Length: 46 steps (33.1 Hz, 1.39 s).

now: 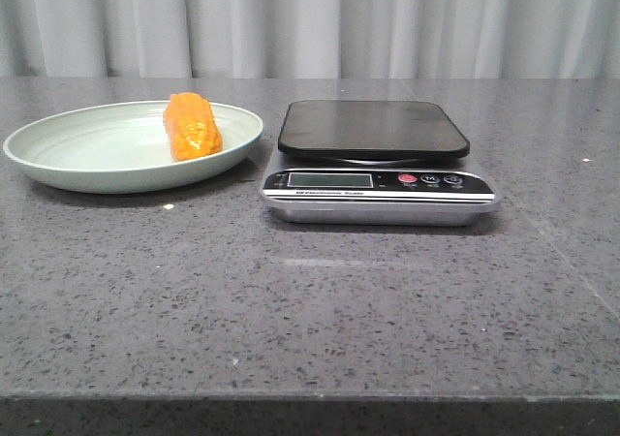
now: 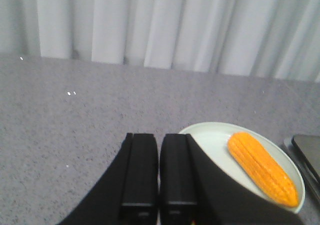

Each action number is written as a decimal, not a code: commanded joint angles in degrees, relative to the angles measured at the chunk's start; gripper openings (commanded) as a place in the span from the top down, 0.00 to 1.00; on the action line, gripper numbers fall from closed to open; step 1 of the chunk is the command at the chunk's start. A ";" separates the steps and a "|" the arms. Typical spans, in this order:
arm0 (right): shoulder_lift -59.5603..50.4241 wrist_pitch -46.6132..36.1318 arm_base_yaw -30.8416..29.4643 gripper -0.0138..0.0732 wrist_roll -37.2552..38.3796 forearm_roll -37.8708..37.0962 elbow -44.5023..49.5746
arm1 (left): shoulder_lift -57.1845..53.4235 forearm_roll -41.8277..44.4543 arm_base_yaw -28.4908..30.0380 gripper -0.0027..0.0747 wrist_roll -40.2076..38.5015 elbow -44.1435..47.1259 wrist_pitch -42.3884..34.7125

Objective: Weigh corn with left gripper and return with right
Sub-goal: 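Lower the left gripper over the orange corn cob on the plate and grasp it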

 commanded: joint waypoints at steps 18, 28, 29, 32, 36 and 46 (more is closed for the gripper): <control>-0.99 -4.79 -0.18 0.68 -0.44 -0.05 -0.41 | 30.81 -4.21 -16.47 0.26 -0.68 -19.77 2.47; -0.99 -4.79 -0.18 0.68 -0.44 -0.05 -0.41 | 52.05 -2.63 -21.60 0.26 -2.09 -35.94 13.18; -0.99 -4.79 -0.18 0.68 -0.44 -0.05 -0.41 | 54.11 -1.78 -21.60 0.26 -3.29 -37.73 15.31; -0.99 -4.79 -0.18 0.68 -0.44 -0.05 -0.41 | 59.66 0.62 -21.60 0.26 -7.35 -42.73 20.37; -0.99 -4.79 -0.18 0.68 -0.44 -0.05 -0.41 | 65.46 0.58 -21.60 0.26 -10.24 -47.98 25.09; -0.99 -4.79 -0.18 0.68 -0.44 -0.05 -0.41 | 74.27 0.21 -22.25 0.26 -16.62 -56.18 29.40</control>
